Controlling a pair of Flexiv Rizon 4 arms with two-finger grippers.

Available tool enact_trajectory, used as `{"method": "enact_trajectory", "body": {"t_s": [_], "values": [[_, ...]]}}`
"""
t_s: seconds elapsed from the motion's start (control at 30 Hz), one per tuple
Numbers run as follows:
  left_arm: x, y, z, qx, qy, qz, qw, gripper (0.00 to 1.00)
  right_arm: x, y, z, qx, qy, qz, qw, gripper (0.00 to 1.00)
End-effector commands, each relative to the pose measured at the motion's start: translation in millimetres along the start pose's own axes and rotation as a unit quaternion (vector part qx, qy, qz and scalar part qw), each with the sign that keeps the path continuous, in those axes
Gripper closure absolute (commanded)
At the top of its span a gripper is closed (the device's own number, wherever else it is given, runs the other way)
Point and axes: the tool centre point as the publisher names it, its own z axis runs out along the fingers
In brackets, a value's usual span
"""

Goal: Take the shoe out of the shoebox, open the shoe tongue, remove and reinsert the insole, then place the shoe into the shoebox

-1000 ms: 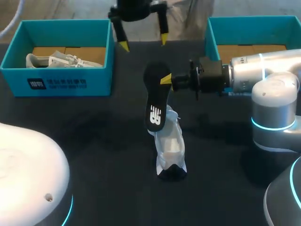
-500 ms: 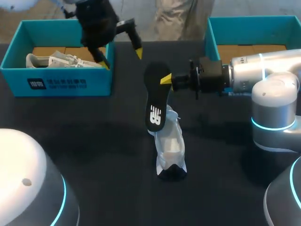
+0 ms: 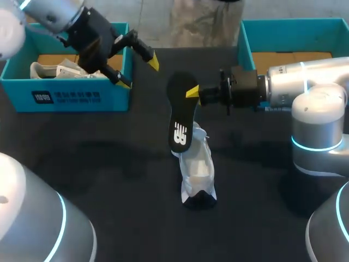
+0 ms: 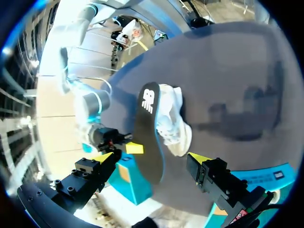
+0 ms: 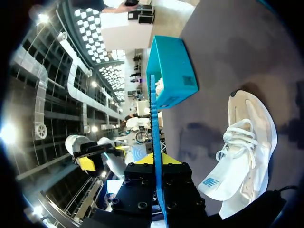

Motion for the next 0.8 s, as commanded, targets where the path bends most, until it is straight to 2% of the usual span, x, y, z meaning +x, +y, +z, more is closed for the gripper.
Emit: {"method": "enact_trajectory", "body": {"t_s": [0.03,0.6,0.8], "values": [[3.6,-12,2,-0.012,-0.164,0.013,0.986,0.00,0.2,0.0,2,-0.001,-0.001,0.000,1.000,1.00],[3.8,-15,1,-0.009,-0.172,0.023,0.985,0.00,0.2,0.0,2,-0.001,-0.001,0.000,1.000,1.00],[22.1,-13,17,0.008,-0.241,-0.002,0.971,0.00,-1.3,1.3,3,-0.005,-0.004,0.008,1.000,1.00]]}}
